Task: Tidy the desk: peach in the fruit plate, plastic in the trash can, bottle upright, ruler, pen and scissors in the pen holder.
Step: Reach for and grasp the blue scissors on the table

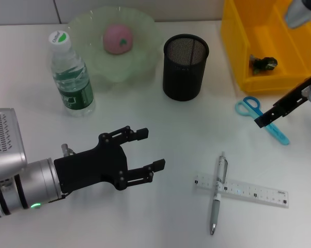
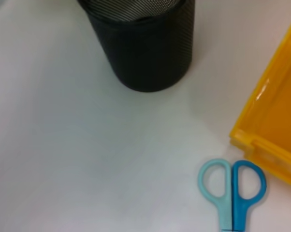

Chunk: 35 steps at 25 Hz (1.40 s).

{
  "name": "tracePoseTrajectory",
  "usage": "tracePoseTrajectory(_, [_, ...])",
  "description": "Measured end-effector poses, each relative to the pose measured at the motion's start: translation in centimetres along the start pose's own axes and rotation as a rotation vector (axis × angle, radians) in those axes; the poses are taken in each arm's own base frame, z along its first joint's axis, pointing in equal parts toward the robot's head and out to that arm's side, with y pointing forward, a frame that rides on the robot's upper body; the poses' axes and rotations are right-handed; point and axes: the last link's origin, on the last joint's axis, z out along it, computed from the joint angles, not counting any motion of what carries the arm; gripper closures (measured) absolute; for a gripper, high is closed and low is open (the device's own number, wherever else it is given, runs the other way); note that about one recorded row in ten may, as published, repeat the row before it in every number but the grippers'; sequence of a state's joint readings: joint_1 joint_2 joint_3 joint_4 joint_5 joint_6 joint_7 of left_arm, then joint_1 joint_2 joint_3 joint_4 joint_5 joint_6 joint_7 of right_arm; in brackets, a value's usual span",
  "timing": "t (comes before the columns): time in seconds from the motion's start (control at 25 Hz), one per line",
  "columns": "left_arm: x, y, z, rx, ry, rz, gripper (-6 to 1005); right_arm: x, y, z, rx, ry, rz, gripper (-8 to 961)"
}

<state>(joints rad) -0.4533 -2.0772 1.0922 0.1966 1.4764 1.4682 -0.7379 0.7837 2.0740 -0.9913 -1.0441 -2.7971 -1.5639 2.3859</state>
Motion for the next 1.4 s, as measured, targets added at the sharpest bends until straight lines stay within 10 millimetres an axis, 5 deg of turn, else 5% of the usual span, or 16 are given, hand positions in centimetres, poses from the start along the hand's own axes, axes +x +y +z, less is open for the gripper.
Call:
tracePoseTrajectory(0.76, [0.0,0.1,0.0,0.001,0.003,-0.004,213,-1.3,0.1,2.8,0.071,0.046,-0.012,152])
tracePoseTrajectory(1.04, [0.0,0.0,0.1,0.002,0.001,-0.004,213,-1.0,0.1,3.3,0.068,0.054,-0.006,299])
tracePoseTrajectory(1.16, [0.0,0.0,0.0,0.003,0.001,-0.005,214,-1.0,0.0,3.3,0.07,0.053,-0.005,479])
tracePoseTrajectory(1.4, [0.0,0.1,0.0,0.0,0.004,-0.005,214,-1.0,0.0,3.3,0.073,0.049,0.0,477])
